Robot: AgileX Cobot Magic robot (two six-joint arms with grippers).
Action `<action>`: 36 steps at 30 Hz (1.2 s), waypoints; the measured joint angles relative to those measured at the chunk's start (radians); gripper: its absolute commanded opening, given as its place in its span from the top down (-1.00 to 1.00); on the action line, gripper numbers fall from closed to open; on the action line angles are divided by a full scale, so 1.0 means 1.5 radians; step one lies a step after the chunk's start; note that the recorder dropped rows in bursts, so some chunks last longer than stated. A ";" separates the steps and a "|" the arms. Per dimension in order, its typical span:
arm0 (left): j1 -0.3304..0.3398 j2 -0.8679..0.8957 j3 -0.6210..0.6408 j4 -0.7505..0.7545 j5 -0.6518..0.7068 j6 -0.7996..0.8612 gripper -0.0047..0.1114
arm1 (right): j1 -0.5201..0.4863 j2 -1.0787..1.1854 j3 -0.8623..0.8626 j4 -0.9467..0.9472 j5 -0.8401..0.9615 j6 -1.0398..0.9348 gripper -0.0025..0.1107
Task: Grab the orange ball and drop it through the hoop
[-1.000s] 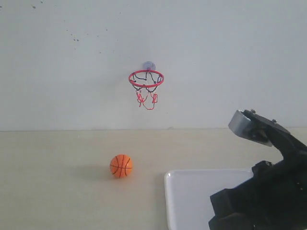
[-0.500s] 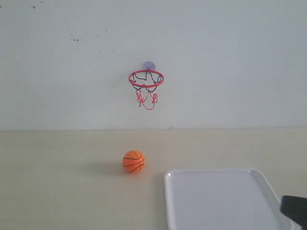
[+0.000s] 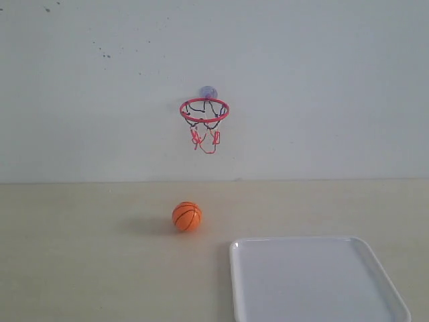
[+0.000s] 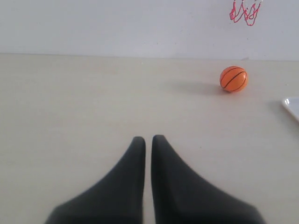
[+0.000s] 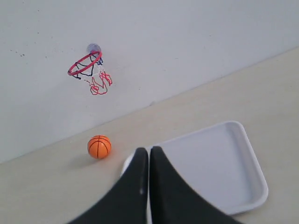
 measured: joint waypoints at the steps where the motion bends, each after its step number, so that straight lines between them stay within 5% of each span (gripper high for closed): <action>1: 0.000 0.000 0.000 0.000 0.000 0.000 0.85 | 0.000 0.000 0.000 0.000 0.000 0.000 0.96; 5: 0.000 0.000 0.000 0.000 0.000 0.000 0.85 | 0.000 -0.012 0.000 -0.064 0.026 0.026 0.96; 11: 0.000 0.000 0.000 0.000 0.000 0.000 0.85 | 0.000 -0.048 0.000 -0.546 0.174 0.425 0.96; 13: 0.000 0.000 0.000 0.000 0.000 0.000 0.85 | 0.000 -0.049 0.000 -0.590 0.207 0.472 0.96; 26: 0.000 0.000 0.000 0.000 0.000 0.000 0.85 | -0.003 -0.056 0.005 -0.635 0.260 0.472 0.96; 36: 0.000 0.000 0.000 0.000 0.000 0.000 0.85 | -0.069 -0.106 0.005 -0.637 0.260 0.469 0.96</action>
